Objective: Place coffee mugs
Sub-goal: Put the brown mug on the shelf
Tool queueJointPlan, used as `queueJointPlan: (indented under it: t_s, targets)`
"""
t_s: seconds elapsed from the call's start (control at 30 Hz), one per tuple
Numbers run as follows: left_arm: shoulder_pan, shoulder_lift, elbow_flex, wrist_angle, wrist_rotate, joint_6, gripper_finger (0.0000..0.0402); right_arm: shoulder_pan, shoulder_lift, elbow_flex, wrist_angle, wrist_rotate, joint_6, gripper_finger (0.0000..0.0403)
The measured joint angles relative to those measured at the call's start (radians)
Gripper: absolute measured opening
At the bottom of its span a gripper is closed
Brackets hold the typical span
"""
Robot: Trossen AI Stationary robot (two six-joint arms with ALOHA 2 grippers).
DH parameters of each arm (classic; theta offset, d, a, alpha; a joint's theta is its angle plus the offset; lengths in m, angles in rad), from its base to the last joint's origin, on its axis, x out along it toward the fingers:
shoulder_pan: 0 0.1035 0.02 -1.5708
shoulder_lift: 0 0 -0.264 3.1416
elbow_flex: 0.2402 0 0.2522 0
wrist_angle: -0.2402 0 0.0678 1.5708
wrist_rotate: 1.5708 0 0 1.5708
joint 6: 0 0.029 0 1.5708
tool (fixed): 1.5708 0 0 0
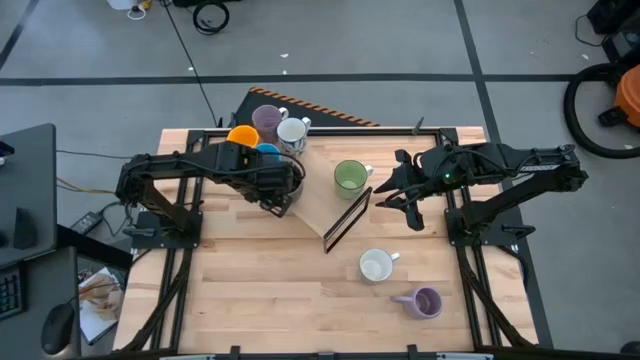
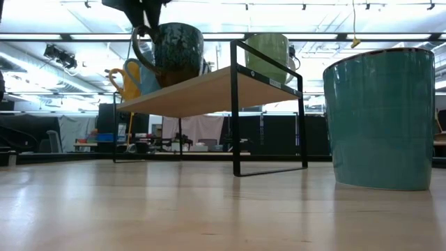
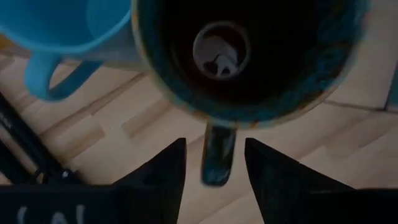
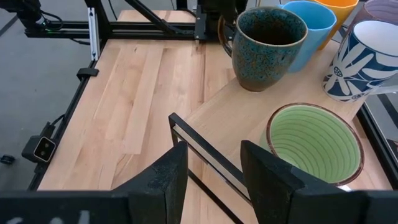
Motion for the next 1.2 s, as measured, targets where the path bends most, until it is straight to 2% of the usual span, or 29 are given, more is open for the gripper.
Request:
queueJointPlan:
  t_s: [0.37,1.2]
  targets:
    - [-0.030,0.000,0.000,0.036,-0.094,-0.009,0.0172,0.000,0.000,0.000,0.000,0.002,0.000,0.0154]
    - [-0.041,0.041,0.000,0.038,-0.111,-0.015,0.0172,0.000,0.000,0.000,0.006,0.002,0.000,0.0154]
